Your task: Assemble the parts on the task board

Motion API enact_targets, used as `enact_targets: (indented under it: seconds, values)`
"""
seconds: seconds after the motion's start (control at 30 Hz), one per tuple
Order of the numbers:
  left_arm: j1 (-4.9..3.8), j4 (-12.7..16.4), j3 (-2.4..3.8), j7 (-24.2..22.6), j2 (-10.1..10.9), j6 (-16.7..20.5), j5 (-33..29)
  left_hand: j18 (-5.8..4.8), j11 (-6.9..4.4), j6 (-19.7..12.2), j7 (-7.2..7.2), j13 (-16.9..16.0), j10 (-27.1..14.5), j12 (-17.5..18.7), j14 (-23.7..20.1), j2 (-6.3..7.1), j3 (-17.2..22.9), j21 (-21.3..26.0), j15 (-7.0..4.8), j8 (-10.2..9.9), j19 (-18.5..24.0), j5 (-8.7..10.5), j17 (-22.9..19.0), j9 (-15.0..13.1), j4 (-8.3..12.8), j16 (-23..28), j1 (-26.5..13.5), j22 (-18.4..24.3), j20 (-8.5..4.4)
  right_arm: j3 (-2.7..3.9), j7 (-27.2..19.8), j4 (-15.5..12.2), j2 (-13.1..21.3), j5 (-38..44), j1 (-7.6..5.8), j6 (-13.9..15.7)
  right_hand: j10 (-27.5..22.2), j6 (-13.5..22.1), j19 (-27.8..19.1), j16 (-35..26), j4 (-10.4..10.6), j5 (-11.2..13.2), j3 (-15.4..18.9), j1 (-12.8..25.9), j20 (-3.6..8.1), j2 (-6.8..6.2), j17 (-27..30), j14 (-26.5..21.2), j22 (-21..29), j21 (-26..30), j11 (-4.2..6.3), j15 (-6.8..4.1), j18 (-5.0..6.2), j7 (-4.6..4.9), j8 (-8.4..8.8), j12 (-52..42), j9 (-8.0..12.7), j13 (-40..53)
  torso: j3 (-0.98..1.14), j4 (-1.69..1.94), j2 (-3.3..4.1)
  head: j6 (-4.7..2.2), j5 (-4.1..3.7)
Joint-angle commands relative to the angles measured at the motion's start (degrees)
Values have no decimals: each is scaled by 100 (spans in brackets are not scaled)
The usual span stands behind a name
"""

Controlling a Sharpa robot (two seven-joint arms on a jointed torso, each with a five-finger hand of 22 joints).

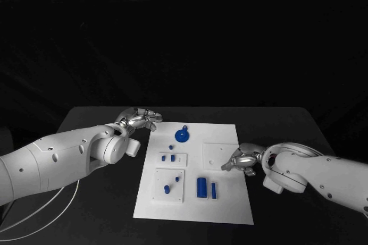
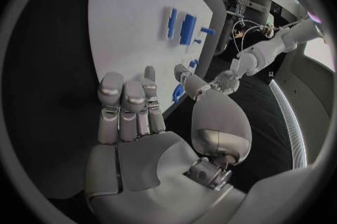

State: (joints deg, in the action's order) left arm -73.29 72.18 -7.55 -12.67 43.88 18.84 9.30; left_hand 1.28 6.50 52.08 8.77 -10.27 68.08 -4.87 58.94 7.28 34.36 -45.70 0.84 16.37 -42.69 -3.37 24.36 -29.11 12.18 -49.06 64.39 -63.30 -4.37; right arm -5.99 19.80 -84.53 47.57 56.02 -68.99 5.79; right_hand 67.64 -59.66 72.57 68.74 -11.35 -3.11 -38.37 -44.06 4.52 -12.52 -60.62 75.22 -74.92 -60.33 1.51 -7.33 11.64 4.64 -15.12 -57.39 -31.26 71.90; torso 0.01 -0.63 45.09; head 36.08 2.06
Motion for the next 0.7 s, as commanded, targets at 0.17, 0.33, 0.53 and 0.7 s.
enact_targets:
  seconds: [0.17, 0.33, 0.53, 0.7]
  values:
    - [-14, -222, 9, -225, -69, -74, -301, 100, 19, -44, -7, 9, 2, -31, 27, 13, -7, 31, -3, 22, -28, 13, 10, 7, -33, 23, -67, -10, -43, 184, -2217, 1314, -379, -1657, -92, 503, -180, 286, -196, -176, -172, -21, 81, -296, 31, 266, 65, -134, 8, 160, -106, 70, 336, 134, 100, 104, -3, -12, -57, -2, -216, -257, -84]
    - [-71, -457, 13, -378, -141, -137, -364, 99, 18, -43, -7, 9, 4, -32, 26, 15, -7, 33, -3, 22, -27, 13, 10, 7, -32, 25, -67, -10, -43, 294, -2832, 2365, -843, -2571, -90, 660, -224, 307, -240, -216, -203, -45, 112, -314, 14, 313, 82, -169, 19, 200, -119, 82, 336, 144, 105, 132, -6, -26, -61, 5, -335, -453, -103]
    - [-126, -881, 26, -663, -347, -199, -602, -1, 116, -154, 46, 73, -156, 65, -804, 22, -66, 514, 408, -12, 628, -7, -313, 30, -45, 891, -230, 146, 322, 527, -3181, 3162, -1265, -3148, 33, 506, -1241, 714, -1672, -1486, -500, -772, 145, -288, -385, 667, 680, -1394, 474, 1400, -457, 500, 70, 433, 250, 1374, -3, -837, -5, 51, -466, -591, -168]
    - [-133, -1221, 36, -844, -549, -222, -829, 60, 194, -513, 48, 292, -688, 125, -1525, 9, -276, 928, 786, -166, 1161, -10, -605, 102, 38, 1726, -335, 270, 709, 831, -3401, 3629, -1542, -3496, 211, 260, -1809, 1065, -3012, -3331, -405, -832, 389, -386, -958, 645, 1783, -2425, 1420, 2991, -874, 1183, -256, 547, 295, 3279, -33, -2769, 25, 57, -542, -740, -156]
